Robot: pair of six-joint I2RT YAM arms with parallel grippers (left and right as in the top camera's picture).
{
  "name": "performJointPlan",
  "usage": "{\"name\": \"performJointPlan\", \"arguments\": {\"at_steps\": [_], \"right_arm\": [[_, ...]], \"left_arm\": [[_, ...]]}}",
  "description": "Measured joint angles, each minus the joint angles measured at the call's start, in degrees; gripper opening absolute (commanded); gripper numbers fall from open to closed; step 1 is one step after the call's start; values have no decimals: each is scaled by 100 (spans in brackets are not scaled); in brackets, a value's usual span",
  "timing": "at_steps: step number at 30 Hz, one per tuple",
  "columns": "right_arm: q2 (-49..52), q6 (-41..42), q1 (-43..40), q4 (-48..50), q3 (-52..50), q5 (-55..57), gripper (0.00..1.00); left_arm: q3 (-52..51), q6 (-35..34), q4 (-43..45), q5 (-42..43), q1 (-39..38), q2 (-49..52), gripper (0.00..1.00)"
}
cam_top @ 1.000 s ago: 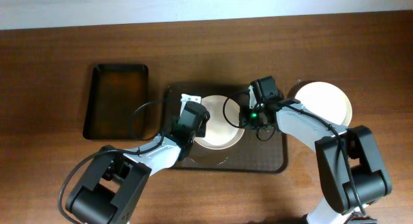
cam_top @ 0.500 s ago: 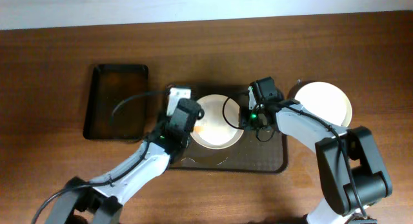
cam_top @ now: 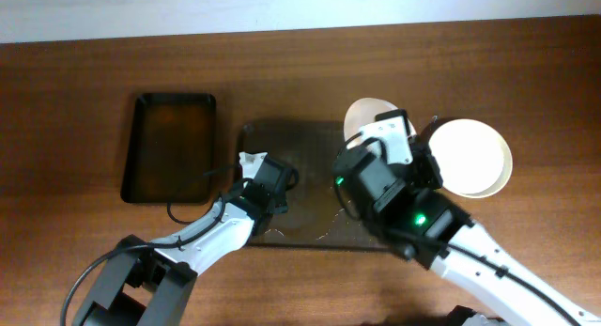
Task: Clean dirty plates on tray and stack at the side
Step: 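Carry the plate with the right gripper onto the right-side stack and release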
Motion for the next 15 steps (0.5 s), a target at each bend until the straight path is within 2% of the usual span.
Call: {"name": "performJointPlan", "arguments": {"at_steps": [2, 6, 12, 15], "right_arm": [[7, -468, 487, 212, 0, 964, 4], [11, -1252, 737, 466, 0, 1753, 4], [22, -1471, 734, 470, 0, 1703, 4], [22, -1036, 603, 374, 0, 1054, 4]], "left_arm": [[2, -2, 0, 7, 0, 0, 0], [4, 0, 0, 20, -2, 0, 0], [4, -2, 0, 22, -2, 0, 0], [4, -2, -2, 22, -2, 0, 0]]}}
